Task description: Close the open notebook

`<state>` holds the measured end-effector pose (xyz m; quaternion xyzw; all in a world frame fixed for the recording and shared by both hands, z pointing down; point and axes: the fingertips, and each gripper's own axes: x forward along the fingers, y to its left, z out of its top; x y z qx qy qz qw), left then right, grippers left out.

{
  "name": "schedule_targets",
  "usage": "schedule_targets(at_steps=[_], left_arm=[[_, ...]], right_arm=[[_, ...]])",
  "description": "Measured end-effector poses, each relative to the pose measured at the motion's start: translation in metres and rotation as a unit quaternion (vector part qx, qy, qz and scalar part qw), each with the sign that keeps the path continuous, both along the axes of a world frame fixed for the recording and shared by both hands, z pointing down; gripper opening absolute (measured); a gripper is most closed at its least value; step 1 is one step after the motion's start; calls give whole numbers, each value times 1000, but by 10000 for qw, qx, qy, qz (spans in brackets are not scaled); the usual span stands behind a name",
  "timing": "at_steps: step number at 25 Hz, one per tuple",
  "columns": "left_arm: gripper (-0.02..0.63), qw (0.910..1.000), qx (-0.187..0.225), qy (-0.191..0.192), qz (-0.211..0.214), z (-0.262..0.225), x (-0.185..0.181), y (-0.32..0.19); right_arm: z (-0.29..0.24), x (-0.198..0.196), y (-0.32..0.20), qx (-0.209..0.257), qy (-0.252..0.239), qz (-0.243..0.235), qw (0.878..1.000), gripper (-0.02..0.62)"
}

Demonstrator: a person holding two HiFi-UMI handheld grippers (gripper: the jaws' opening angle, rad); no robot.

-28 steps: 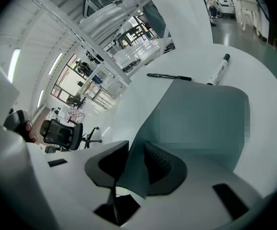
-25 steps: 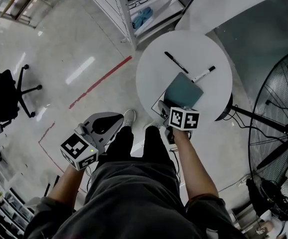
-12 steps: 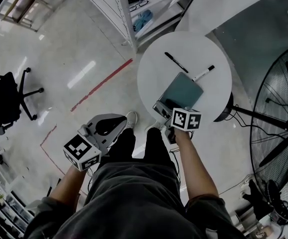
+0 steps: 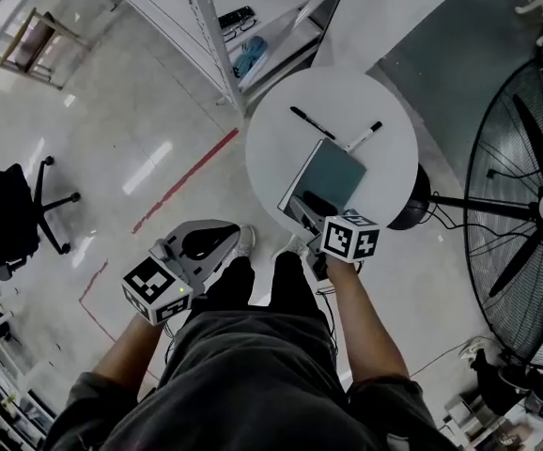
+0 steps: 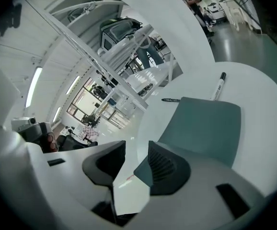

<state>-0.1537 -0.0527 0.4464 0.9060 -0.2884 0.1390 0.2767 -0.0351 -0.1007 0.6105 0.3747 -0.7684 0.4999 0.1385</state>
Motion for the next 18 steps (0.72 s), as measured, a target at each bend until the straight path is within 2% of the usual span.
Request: schedule_targets(at_steps=[13,18], left_arm=[[14,9979,324,80,558,-35,30,10],[14,9962,482,110,720,-48,41,14]], right_arm=[[-77,36,24,662,-123,297,9973,59],[-101,45,38,886,-198,381,9951,40]])
